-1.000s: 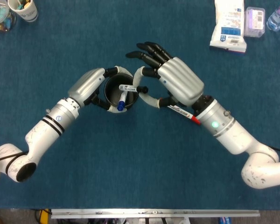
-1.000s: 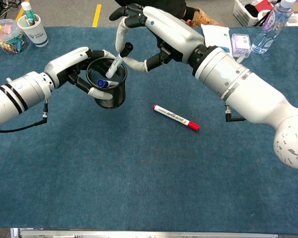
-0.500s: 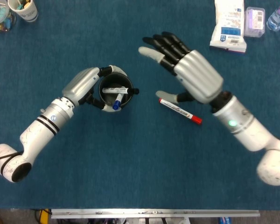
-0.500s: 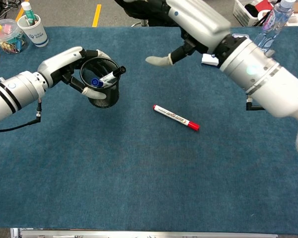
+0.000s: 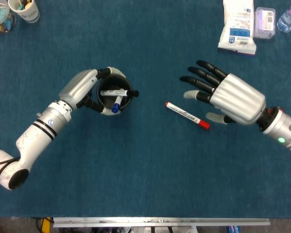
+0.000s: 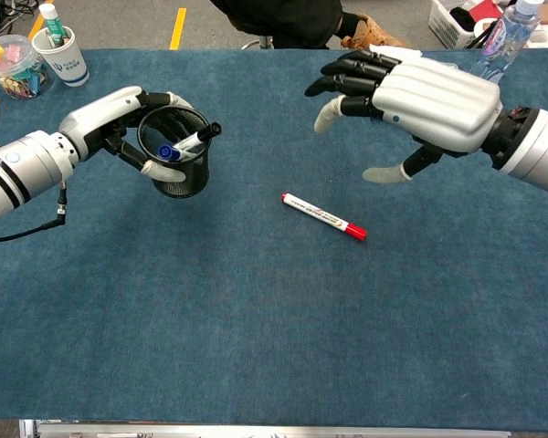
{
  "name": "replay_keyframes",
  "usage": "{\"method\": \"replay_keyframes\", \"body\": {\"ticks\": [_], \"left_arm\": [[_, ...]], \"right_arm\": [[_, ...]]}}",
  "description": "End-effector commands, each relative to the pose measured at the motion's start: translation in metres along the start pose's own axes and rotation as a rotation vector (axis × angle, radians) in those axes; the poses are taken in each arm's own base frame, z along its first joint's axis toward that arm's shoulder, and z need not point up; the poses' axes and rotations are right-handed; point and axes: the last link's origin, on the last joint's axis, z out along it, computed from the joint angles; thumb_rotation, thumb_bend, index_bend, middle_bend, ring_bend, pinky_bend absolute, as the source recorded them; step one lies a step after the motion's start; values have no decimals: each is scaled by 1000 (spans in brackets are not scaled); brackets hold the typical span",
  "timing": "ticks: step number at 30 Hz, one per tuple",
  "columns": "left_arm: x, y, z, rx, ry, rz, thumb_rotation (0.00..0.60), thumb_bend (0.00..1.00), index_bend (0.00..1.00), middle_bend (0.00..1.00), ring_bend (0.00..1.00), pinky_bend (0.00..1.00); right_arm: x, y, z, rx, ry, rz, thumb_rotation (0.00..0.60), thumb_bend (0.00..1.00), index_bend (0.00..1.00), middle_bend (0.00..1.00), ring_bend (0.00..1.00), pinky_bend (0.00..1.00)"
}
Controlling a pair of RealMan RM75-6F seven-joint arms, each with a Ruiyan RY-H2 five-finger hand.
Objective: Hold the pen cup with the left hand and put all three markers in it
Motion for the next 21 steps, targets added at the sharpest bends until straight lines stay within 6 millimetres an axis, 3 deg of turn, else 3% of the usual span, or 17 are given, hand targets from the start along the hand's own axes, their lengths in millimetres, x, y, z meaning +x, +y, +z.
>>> {"method": "replay_keyframes", "body": {"ticks": [1,12,21], "left_arm": [[0,-1,-2,2,1,-1,600,24,312,403,328,292],[2,-5,-7,9,6,0,600,24,311,403,328,292],[2,-4,-8,3,7,0,600,23,311,403,328,292]], "right_arm": [[-23,7,-1,28,-75,-84,600,193,327,149,0,0],[-70,12,13,-101,-186,-97,600,153,327,149,0,1],[-77,-14,44,-175,-262,-33,600,133,356,149,0,1]]}}
